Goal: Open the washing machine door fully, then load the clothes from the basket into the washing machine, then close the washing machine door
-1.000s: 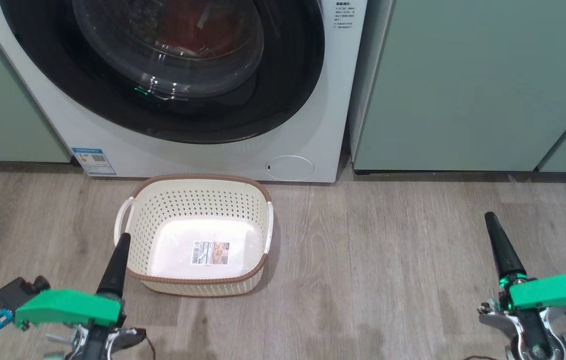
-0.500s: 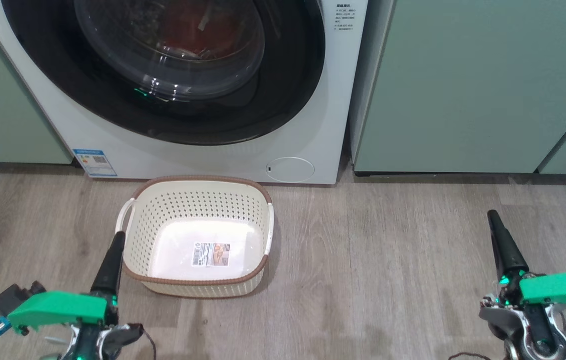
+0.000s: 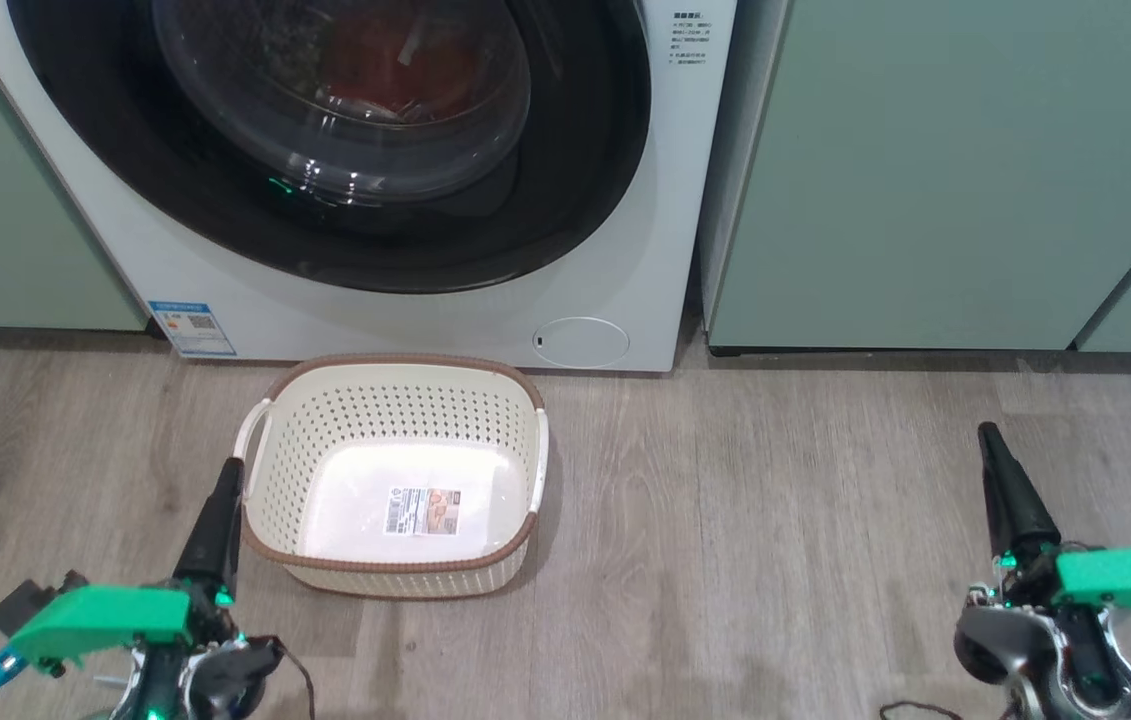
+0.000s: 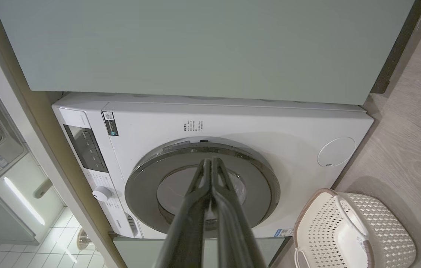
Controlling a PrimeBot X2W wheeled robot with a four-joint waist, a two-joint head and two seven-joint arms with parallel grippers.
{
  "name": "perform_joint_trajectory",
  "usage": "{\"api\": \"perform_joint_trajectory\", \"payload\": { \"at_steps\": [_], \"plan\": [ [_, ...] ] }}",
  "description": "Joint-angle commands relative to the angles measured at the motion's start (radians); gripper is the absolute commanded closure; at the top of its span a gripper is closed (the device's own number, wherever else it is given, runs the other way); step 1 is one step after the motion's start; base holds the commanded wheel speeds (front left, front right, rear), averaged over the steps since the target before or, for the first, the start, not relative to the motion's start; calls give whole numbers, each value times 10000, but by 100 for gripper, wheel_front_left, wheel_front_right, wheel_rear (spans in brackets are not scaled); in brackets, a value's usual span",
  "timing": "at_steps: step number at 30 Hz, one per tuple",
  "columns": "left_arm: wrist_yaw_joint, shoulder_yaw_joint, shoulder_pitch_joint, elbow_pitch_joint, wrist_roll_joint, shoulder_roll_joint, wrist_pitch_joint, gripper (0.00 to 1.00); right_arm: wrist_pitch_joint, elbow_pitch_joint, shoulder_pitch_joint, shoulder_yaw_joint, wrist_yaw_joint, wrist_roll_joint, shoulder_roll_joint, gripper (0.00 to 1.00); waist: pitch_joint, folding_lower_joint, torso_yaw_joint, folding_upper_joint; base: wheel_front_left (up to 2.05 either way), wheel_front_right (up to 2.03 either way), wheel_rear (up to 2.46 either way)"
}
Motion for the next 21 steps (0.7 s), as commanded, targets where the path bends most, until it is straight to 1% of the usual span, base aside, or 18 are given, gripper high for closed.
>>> {"api": "perform_joint_trajectory", "payload": {
  "at_steps": [1,21],
  "plan": [
    [-95,411,-588,-212,-272,44,76,100,105,-251,-615,170,0,298,-155,100,-4,0,2,-1,0,0,0],
    [-100,492,-596,-203,-231,-13,142,100,170,-238,-625,92,0,256,-99,100,-5,0,2,-1,0,0,0]
  ]
}}
